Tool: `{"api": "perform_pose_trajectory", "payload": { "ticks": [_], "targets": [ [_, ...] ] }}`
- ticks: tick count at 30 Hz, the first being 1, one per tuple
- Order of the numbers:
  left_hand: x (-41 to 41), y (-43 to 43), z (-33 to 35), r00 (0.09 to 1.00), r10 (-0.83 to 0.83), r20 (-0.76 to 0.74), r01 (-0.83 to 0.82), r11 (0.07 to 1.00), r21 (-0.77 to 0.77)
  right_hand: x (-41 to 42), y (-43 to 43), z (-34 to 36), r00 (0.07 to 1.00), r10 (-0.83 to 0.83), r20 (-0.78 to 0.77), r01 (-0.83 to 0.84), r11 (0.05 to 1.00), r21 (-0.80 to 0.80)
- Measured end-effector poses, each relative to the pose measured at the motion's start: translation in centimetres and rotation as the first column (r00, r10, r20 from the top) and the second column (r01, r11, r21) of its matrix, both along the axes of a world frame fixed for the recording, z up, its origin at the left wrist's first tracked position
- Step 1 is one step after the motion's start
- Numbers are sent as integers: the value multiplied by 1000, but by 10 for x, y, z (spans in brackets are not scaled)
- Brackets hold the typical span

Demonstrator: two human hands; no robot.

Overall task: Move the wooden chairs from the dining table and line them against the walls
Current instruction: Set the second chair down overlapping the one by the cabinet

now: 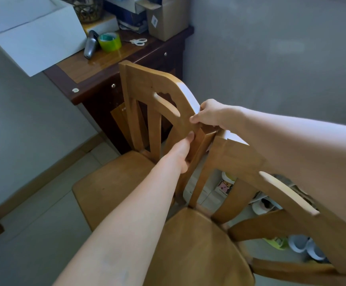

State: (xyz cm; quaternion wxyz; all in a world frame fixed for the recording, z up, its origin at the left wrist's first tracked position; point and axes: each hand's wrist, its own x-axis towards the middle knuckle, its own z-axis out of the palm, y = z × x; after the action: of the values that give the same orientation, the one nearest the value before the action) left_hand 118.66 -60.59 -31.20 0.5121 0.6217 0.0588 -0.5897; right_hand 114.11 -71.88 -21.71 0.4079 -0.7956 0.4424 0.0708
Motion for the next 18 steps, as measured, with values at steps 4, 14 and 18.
{"api": "perform_pose_trajectory", "payload": {
  "ticks": [4, 14, 18],
  "targets": [
    [-12, -2, 5, 999, 35, 38, -35, 999, 1, -15, 2, 2, 1000, 14, -9, -14, 1000, 12],
    [-42, 5, 21, 970, 100, 223, -86, 994, -71, -54, 15, 1, 981, 194, -30, -196, 968, -153],
    [-42, 4, 25, 960, 88, 266, -70, 995, -76, -48, 19, 2, 974, 215, -68, -225, 943, -247]
  ]
}}
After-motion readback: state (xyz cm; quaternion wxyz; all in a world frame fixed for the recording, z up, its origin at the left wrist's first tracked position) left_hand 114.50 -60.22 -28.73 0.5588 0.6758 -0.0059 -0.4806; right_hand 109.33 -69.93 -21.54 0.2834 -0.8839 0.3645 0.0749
